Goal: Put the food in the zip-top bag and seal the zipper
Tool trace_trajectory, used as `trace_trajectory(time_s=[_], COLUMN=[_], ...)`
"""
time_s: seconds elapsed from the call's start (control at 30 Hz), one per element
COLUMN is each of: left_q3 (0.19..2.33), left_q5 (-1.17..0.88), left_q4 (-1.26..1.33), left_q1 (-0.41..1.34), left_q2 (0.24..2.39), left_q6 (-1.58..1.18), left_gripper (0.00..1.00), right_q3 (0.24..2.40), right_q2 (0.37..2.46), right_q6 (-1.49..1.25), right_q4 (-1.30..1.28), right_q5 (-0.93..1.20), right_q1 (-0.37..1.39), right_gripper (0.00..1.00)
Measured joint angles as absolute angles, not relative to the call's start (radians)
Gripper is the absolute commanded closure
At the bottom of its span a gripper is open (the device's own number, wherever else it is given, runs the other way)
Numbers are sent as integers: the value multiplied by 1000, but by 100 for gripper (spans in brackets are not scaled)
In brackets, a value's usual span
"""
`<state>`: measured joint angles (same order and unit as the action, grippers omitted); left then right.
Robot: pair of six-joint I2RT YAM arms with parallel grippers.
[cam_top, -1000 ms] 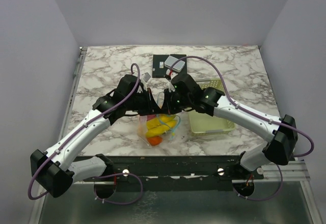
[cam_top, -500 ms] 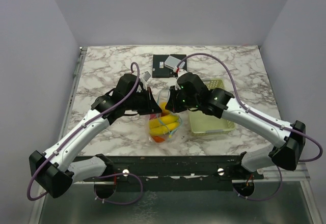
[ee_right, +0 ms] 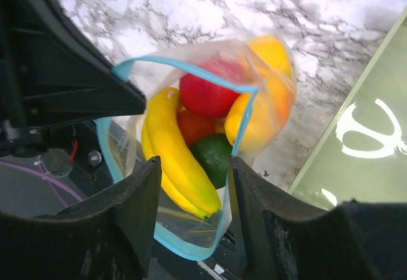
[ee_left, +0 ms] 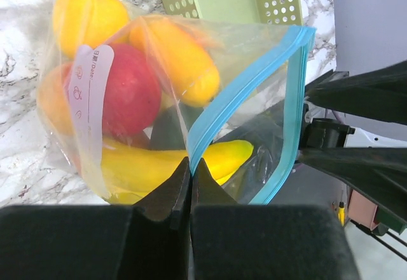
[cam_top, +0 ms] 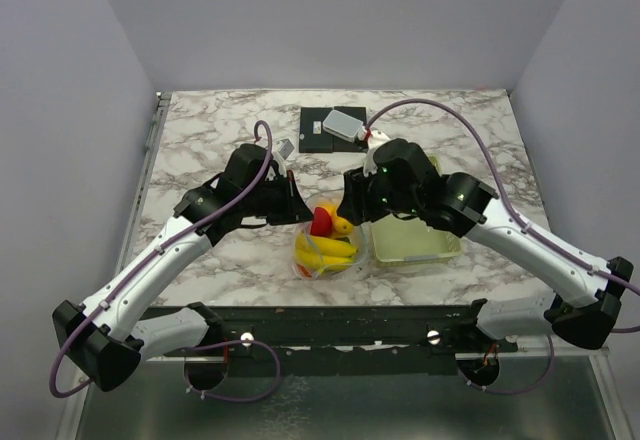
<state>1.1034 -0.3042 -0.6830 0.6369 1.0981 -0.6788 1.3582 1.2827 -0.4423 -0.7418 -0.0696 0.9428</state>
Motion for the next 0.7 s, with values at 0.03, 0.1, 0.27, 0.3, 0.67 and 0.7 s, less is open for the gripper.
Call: trace_trajectory(time_s=[0.03,0.1,0.27,0.3,0.67,0.7], left_q3=[1103,1103,1103,1103,1103,1104], left_q5=[-304,-303,-303,-304,-304,-304], left_q4=[-683,-683,-683,-683,-683,-683], left_q1=[637,637,637,637,637,637], left_q2=[1098,1100,1108,1110,1118,1119], left_q6=[-677,-674,-672,-671,-669,-669], left_gripper=[100,100,100,100,100,100], right_q3=[1383,1428,1523,1530,1449,1439], right_q2=[1283,1283,1287,1290,1374,1381], right_q6=[-432,-416,-391,-390,-388,-388], right_q4=[-759,-781,-823,-826,-841,-840], right_q5=[-64,-52,18,32,170,180], right_q1=[943,943,943,943,943,944], right_gripper=[48,48,49,49,51,51])
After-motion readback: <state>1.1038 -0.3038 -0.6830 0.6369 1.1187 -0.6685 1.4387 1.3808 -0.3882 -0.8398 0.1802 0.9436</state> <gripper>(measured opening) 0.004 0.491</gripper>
